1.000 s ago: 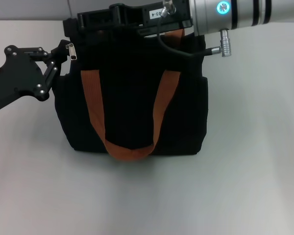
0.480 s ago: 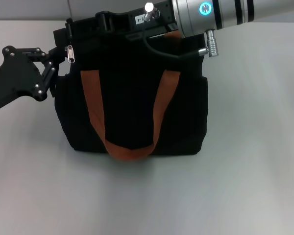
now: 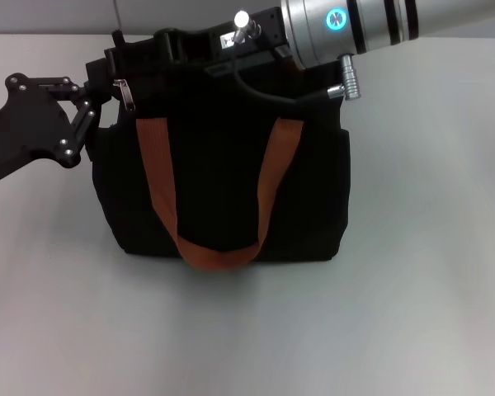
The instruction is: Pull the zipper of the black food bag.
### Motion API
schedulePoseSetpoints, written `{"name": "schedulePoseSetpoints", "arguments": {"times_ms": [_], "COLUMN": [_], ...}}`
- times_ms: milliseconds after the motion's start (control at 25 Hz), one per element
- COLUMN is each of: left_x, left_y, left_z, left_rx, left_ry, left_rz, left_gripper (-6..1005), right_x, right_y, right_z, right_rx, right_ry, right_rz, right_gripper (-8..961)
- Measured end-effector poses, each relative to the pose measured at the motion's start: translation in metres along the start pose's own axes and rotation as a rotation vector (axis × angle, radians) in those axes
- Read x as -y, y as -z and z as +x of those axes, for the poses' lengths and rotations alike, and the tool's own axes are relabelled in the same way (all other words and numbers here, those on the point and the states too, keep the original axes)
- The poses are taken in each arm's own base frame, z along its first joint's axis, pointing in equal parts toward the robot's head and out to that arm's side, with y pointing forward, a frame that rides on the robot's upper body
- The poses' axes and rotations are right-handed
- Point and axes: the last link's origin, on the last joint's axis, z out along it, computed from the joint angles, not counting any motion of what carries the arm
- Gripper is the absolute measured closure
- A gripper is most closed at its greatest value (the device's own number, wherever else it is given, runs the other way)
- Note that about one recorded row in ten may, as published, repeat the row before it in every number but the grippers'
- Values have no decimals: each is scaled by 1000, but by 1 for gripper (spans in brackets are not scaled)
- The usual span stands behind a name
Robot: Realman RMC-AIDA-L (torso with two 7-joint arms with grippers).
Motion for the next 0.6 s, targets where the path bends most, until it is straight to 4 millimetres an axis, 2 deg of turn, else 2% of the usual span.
{"name": "schedulePoseSetpoints", "arguments": {"times_ms": [600], "left_x": [4], "left_y": [-11], "left_z": [7], "left_rx": [-28], "left_ry": [28], "left_rz": [-22], "left_gripper": [973], "right_x": [-1], "right_y": [-8], "right_z": [0], "right_rx": [-14], "right_ry": [8], "right_rz": [23], "right_gripper": [180]}}
